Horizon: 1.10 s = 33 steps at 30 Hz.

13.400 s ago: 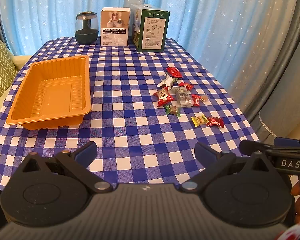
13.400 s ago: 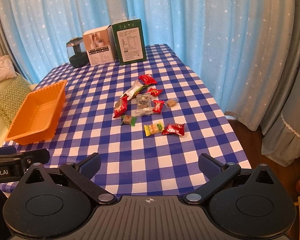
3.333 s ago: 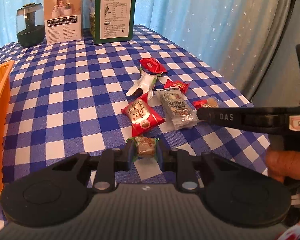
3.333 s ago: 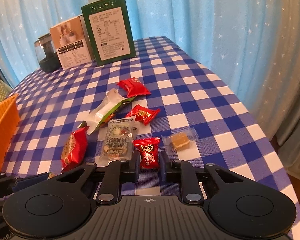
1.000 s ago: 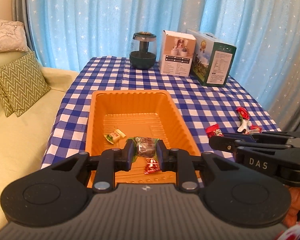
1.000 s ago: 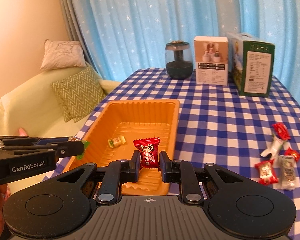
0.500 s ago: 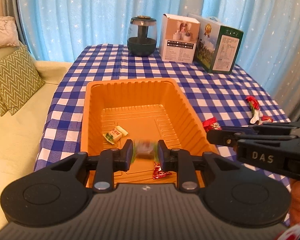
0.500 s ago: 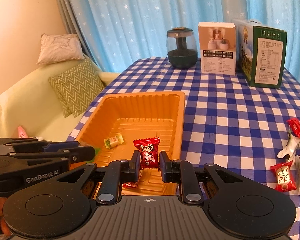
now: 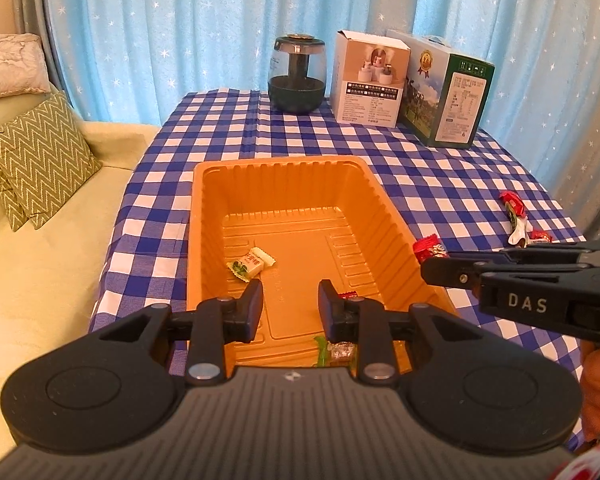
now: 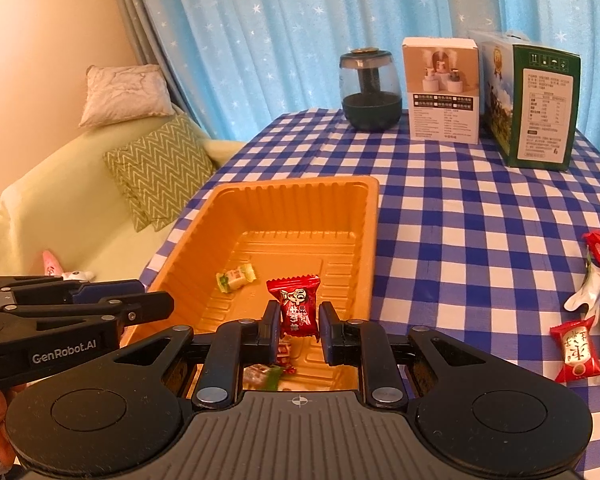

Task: Organize snacks
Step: 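Carry both candies into the orange tray and open both tools to release, then move both open tools back to the remaining snack pile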

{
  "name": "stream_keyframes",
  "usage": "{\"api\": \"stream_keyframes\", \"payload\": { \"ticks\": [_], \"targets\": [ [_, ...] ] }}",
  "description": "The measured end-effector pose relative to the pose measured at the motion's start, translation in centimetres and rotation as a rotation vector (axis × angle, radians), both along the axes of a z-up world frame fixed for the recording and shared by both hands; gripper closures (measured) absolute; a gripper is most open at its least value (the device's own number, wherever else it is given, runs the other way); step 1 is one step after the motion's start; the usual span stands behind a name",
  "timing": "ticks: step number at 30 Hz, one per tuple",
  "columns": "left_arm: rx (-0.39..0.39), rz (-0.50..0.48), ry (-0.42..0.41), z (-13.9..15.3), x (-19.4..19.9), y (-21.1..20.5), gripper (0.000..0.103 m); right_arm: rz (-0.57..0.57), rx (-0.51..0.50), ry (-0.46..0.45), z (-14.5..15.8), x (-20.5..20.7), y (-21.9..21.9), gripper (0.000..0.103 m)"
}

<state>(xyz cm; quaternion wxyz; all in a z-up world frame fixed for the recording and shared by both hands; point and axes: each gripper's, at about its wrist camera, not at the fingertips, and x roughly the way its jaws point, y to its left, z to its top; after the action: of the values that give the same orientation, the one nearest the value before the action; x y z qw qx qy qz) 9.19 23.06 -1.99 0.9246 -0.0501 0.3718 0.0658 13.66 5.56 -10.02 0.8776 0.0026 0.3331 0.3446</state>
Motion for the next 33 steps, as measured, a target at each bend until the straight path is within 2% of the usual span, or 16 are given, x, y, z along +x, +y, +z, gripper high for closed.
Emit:
{"api": "stream_keyframes", "payload": {
  "ticks": [3, 6, 13, 18, 20, 23, 33],
  "targets": [
    [-0.004, 0.009, -0.006, 0.3, -0.4, 0.2, 0.077, 0.020, 0.032, 0.023, 0.0, 0.4, 0.2, 0.082],
    [-0.008, 0.018, -0.020, 0.8, -0.9, 0.3, 0.076, 0.024, 0.047, 0.051, 0.0, 0.8, 0.0, 0.076],
    [-0.027, 0.033, -0.051, 1.8, -2.0, -0.6, 0.073, -0.039, 0.056, 0.063, 0.3, -0.1, -2.9, 0.074],
    [-0.036, 0.023, -0.064, 2.2, -2.8, -2.2, 0.068, -0.100, 0.057, 0.073, 0.3, -1.5, -5.9, 0.074],
    [-0.043, 0.016, -0.075, 2.4, -3.2, -3.0, 0.059, -0.122, 0.051, 0.068, 0.4, -2.2, -7.1, 0.073],
    [-0.050, 0.001, -0.079, 2.5, -3.7, -4.5, 0.058, -0.154, 0.033, 0.053, 0.3, -3.4, -8.9, 0.072],
    [-0.076, -0.064, -0.075, 2.2, -4.9, -9.8, 0.052, -0.266, 0.007, 0.024, 0.1, -6.8, -15.2, 0.056]
  ]
}}
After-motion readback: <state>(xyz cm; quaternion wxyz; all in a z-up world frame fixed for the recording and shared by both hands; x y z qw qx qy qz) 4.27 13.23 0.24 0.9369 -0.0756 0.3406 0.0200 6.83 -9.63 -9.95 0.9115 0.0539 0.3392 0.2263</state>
